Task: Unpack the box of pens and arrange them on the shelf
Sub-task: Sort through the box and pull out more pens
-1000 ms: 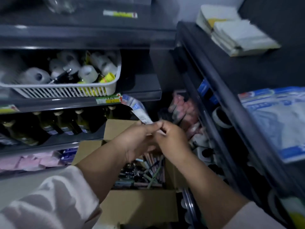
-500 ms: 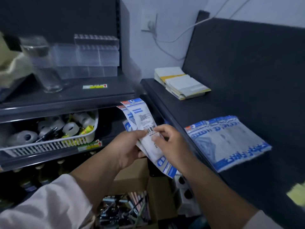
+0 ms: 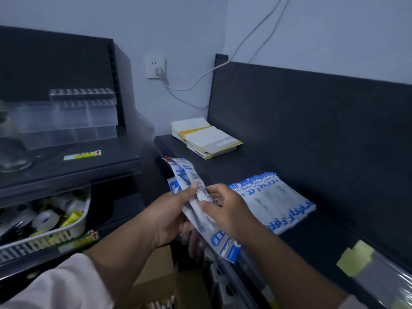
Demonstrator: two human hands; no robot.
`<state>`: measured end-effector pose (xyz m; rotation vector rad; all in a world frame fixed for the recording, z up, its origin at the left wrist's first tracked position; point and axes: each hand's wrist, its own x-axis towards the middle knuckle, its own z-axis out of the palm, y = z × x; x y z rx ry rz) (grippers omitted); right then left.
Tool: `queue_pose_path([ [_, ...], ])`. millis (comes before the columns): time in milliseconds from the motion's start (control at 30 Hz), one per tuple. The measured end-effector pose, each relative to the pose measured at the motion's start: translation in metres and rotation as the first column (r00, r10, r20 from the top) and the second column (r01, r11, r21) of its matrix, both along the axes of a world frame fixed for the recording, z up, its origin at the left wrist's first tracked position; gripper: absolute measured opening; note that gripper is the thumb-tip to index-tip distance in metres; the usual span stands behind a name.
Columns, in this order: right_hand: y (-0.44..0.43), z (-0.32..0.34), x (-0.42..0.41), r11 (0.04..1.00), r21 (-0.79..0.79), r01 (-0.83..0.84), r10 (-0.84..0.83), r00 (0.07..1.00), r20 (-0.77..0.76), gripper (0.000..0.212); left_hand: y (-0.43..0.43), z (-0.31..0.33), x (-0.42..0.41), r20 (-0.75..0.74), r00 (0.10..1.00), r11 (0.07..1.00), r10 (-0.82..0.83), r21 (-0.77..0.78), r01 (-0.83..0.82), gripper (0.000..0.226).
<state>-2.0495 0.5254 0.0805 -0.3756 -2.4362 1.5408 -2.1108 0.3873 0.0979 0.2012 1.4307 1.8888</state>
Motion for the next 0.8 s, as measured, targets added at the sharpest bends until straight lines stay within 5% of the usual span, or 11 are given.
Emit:
queue_pose_path([
  [300,0.021,0.010,0.003,0.995,-0.046,0.091,-0.093,0.995,-0.035,0.016,0.025,0.010,0.001,-0.010,1.000,0.998,0.012,-0.065,-0.012,0.019],
  [533,0.030,0.017,0.003,0.939,-0.341,0.048,-0.056,0.998,-0.014,0.021,0.033,0.013,0.000,0.000,0.999,0.992,0.036,-0.118,-0.036,0.019],
  [667,0.032,0.020,0.009,0.950,-0.308,-0.053,0.048,0.999,-0.021,0.018,0.036,0.015,0.001,0.008,0.999,0.994,0.037,-0.102,-0.036,0.019],
  [800,0.035,0.017,0.015,0.965,-0.201,-0.166,0.172,0.985,0.011,0.047,0.039,0.017,0.003,-0.015,1.000,0.995,0.009,-0.098,-0.010,0.022],
])
